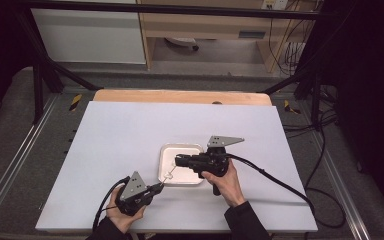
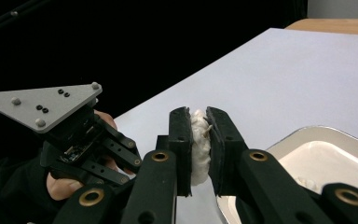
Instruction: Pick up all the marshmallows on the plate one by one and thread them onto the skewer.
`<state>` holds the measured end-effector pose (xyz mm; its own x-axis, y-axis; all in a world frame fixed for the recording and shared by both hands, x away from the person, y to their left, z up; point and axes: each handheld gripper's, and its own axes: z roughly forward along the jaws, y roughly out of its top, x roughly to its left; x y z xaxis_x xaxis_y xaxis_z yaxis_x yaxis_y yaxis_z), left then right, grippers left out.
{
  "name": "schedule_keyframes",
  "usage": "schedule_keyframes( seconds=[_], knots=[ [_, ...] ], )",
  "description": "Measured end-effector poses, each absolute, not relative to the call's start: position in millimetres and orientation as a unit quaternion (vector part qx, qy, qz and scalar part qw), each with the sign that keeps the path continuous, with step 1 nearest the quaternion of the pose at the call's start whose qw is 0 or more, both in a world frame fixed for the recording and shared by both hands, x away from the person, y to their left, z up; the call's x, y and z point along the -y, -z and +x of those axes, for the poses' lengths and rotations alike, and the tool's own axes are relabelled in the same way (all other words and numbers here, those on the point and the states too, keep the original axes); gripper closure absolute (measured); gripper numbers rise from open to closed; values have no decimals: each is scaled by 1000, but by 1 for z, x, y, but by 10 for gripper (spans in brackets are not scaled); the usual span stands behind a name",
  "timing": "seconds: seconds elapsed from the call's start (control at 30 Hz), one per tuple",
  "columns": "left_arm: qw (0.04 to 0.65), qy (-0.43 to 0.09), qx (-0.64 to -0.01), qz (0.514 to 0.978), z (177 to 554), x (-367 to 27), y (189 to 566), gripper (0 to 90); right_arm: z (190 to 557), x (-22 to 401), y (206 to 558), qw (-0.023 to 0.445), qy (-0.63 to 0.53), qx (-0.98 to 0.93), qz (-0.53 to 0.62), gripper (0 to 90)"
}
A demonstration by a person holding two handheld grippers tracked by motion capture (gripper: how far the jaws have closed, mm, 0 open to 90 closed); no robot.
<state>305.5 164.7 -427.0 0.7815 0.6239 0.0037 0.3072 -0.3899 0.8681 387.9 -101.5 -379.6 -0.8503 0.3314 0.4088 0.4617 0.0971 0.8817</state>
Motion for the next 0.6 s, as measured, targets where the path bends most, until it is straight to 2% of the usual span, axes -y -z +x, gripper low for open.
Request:
schedule_keyframes(
  seconds=[0.23, 0.27, 0.33, 0.4, 0.6],
  knots=[
    [483, -164, -284, 812, 305, -164, 424, 892, 386, 99, 382, 51, 619, 738, -264, 814],
    [498, -158, -281, 805, 305, -163, 420, 892, 386, 98, 383, 58, 612, 744, -262, 813],
    [482, -188, -269, 812, 303, -155, 414, 892, 382, 84, 397, 88, 589, 763, -250, 811],
    [485, -174, -280, 810, 305, -159, 420, 892, 379, 75, 402, 77, 589, 768, -239, 810],
    [486, -184, -276, 809, 305, -160, 418, 891, 381, 76, 399, 82, 585, 767, -252, 777]
  ],
)
